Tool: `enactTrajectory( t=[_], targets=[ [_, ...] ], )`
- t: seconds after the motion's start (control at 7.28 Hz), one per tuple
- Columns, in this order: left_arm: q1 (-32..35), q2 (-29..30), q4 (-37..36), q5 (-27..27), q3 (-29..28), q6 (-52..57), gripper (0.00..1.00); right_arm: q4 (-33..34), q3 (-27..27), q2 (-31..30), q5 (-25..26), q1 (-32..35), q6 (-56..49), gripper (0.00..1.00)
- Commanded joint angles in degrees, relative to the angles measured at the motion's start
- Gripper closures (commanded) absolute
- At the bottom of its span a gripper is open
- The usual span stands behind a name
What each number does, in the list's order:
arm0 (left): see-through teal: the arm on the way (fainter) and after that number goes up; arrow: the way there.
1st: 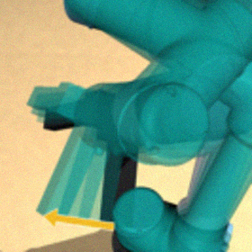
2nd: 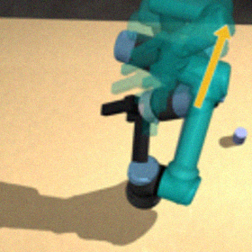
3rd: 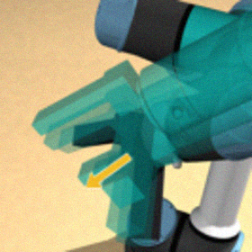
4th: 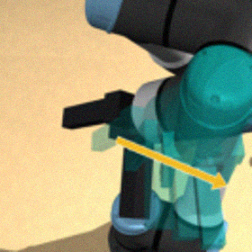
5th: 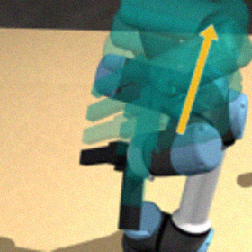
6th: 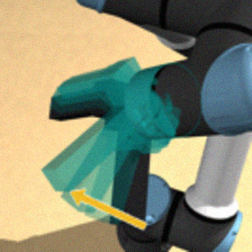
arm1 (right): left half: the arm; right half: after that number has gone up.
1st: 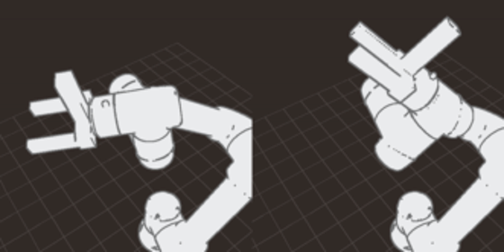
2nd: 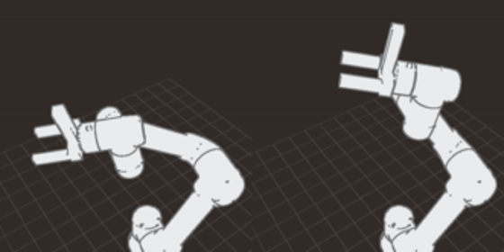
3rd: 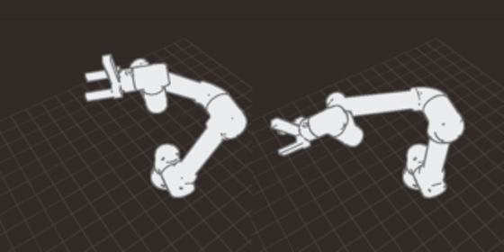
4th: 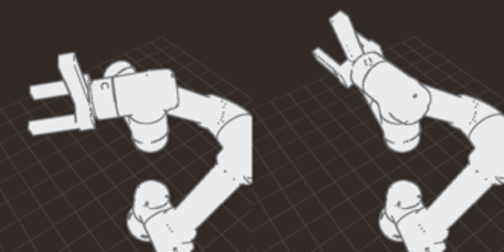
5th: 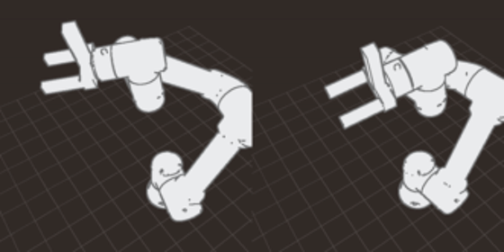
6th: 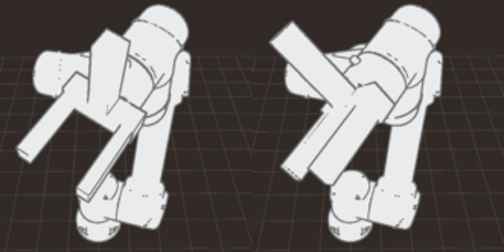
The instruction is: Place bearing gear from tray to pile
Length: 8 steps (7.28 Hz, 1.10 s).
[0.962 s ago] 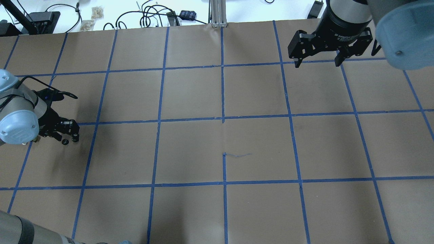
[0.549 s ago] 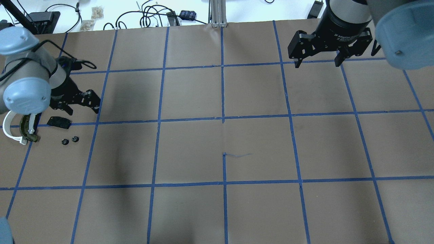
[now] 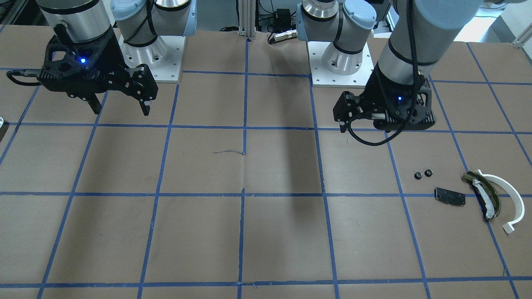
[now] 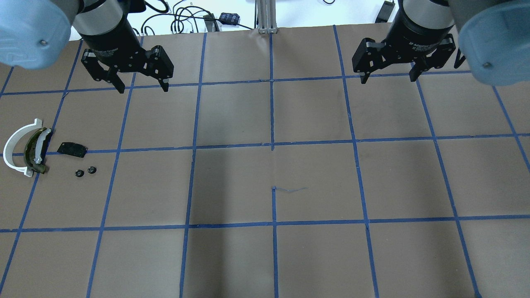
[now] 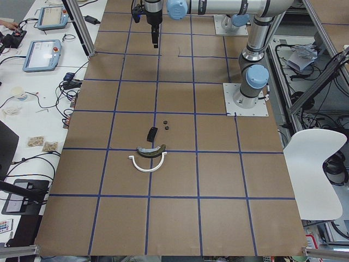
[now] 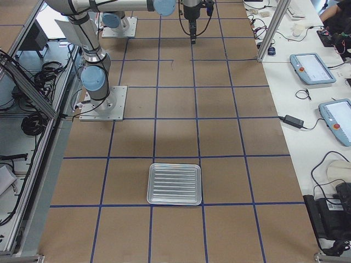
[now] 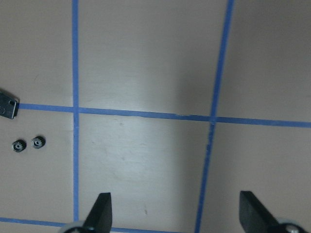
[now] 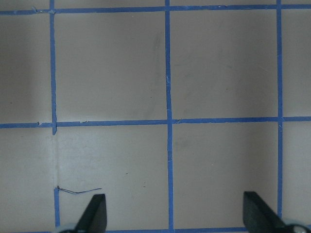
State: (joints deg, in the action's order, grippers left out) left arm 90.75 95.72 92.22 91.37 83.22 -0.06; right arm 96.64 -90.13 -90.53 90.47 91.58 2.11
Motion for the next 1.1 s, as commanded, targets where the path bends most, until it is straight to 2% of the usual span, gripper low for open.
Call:
enactTrajectory(
  t=[0.0,0.27,0.55,0.96],
  targets=[
    [-4.6,-3.6,3.4,-2.8,0.1,1.1,0.00,-0.1,0.0,0.0,0.1,0.0,0.0,0.00],
    [-5.7,-5.9,3.8,-4.1,1.4,0.3,0.00,-0.1,0.0,0.1,0.3,0.0,0.0,0.00],
    [-5.9,-3.1,1.0,-4.0,-0.4,0.3,0.00,-0.1,0.0,0.1,0.4,0.0,0.0,0.00],
    [-2.7,-3.5,4.5,-3.0,-0.7,0.2,0.00,0.0,0.0,0.1,0.0,0.0,0.0,0.00]
  ],
)
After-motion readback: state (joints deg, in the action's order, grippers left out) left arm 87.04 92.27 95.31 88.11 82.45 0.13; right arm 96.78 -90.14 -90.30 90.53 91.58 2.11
